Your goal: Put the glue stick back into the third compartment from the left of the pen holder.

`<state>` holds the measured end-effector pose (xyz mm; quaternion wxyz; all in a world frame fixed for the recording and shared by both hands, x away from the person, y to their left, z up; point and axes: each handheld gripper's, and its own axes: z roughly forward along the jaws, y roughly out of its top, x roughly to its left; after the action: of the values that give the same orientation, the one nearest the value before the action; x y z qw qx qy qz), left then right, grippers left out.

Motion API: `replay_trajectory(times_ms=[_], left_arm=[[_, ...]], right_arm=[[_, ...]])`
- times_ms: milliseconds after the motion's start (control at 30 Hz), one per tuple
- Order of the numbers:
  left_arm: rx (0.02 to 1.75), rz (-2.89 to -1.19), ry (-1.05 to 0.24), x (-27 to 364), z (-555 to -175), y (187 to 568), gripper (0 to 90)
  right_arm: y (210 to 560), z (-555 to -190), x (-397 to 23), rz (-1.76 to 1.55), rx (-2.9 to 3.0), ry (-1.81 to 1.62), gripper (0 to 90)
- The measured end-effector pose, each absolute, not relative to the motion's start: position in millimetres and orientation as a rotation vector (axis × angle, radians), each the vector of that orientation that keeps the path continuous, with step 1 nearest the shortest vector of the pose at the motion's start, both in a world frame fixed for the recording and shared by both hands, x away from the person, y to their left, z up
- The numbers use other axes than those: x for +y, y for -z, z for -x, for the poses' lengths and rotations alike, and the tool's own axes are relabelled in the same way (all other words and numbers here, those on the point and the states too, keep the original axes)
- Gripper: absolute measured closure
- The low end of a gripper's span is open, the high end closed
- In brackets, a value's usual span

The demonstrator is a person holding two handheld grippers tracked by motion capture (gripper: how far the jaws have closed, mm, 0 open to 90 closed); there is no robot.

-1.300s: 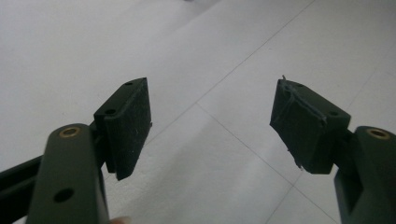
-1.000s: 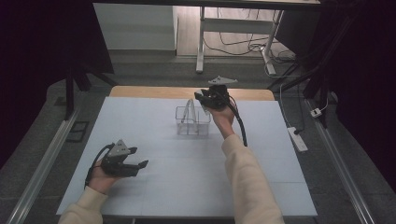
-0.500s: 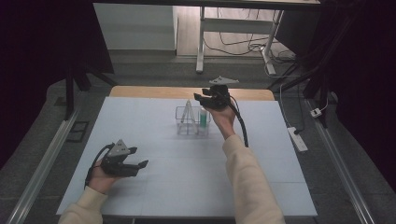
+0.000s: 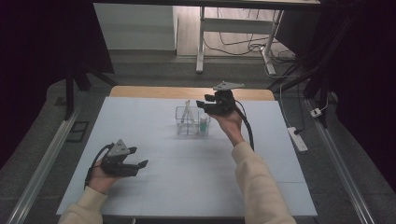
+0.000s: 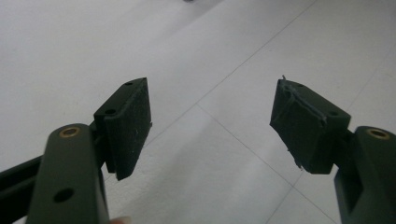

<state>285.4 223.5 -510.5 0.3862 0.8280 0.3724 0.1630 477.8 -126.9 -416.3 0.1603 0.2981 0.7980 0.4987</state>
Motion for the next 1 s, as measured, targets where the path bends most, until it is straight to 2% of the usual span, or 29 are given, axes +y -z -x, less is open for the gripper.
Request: replay_trajectory(times_ms=[1000], left_arm=[[0.957, -2.103, -0.418, 223.0, -284.4, 509.6, 28.9]], right_arm=[[437.6, -411.9, -209.9, -0.826, 2.293, -1.447, 49.6]])
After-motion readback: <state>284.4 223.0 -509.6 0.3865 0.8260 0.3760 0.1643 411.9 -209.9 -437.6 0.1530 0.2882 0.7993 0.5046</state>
